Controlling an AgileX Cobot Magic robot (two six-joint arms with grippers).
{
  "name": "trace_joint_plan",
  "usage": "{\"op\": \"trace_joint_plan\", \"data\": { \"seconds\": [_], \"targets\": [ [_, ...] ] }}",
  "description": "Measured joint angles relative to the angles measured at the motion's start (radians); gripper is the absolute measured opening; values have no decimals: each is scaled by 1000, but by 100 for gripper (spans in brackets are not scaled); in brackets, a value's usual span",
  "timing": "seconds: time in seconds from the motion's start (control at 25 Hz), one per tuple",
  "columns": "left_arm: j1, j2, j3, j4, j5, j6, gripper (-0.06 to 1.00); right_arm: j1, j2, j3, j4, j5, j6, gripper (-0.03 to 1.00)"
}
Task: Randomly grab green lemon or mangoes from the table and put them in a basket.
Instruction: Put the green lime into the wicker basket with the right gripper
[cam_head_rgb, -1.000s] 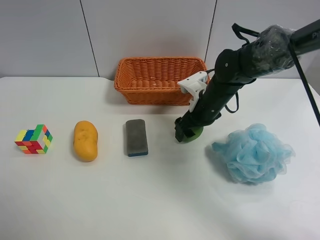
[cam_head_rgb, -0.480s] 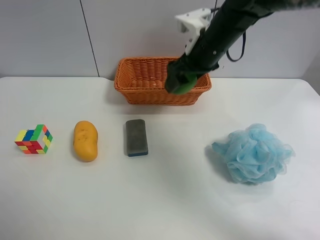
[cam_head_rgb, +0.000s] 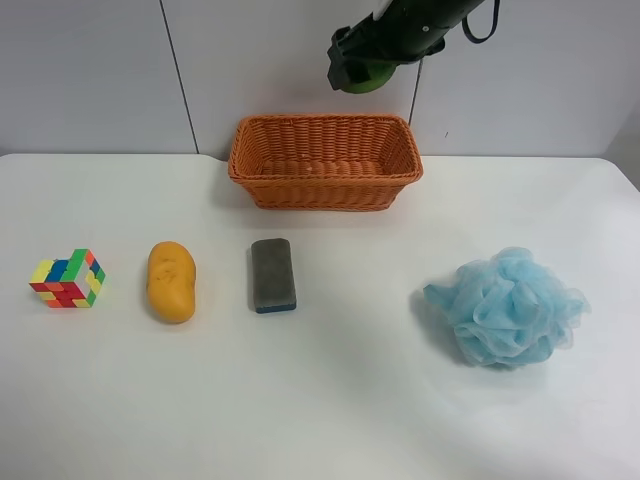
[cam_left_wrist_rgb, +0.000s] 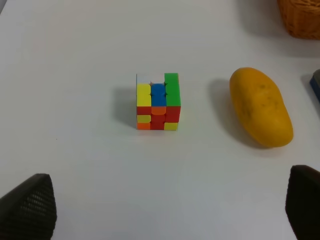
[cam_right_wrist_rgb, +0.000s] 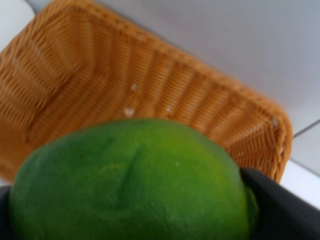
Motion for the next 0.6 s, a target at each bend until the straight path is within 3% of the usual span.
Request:
{"op": "trace_joint_plan", "data": {
  "seconds": [0.4, 0.6],
  "targets": [
    [0, 0, 0, 0, 0, 0, 90, 0, 243, 1, -42, -210, 60, 81],
    [0, 0, 0, 0, 0, 0, 90, 0, 308, 2, -42, -242, 114, 81]
  ]
}}
